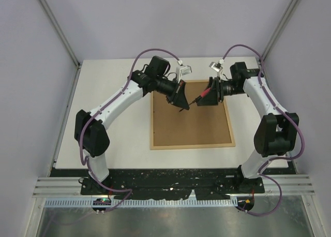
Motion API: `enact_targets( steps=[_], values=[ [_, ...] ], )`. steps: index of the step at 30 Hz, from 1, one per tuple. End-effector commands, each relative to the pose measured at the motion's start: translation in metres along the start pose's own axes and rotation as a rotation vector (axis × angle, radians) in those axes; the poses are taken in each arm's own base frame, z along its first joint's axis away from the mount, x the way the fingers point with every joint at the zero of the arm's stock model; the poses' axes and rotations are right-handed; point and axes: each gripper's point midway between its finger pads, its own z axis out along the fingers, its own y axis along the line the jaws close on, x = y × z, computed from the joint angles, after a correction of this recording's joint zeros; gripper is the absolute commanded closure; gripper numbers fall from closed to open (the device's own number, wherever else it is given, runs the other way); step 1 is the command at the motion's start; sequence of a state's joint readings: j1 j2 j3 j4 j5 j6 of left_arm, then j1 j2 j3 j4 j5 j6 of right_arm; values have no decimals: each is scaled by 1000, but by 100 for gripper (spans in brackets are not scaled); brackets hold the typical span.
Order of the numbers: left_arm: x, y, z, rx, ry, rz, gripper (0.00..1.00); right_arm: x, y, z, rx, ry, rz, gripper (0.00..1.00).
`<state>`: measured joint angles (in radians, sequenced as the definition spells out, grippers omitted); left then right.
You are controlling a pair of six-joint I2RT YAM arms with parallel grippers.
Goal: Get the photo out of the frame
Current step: Adjust the screwdriver.
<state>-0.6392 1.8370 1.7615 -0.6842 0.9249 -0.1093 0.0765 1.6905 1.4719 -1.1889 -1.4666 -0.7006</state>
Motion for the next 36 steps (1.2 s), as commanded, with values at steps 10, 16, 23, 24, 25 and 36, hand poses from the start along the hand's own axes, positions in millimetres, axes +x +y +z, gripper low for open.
enact_targets(
  steps=[10, 16, 23, 24, 25, 36],
  values=[
    [-10, -2, -1, 9, -41, 3, 100, -27, 11, 5, 49, -40, -48, 43],
    [-10, -3, 0, 22, -41, -2, 100, -26, 15, 9, -9, -39, -12, 49],
    [-9, -3, 0, 30, -39, -6, 100, -26, 22, 12, -82, -39, 5, 55],
    [-10, -5, 0, 34, -41, -2, 100, -25, 20, 12, -87, -39, 16, 55],
    [-9, -5, 0, 38, -39, -3, 100, -23, 20, 12, -101, -38, 26, 60],
    [-9, -1, -5, 10, -35, 14, 89, -18, 14, 15, -91, -27, 47, 92]
  ],
)
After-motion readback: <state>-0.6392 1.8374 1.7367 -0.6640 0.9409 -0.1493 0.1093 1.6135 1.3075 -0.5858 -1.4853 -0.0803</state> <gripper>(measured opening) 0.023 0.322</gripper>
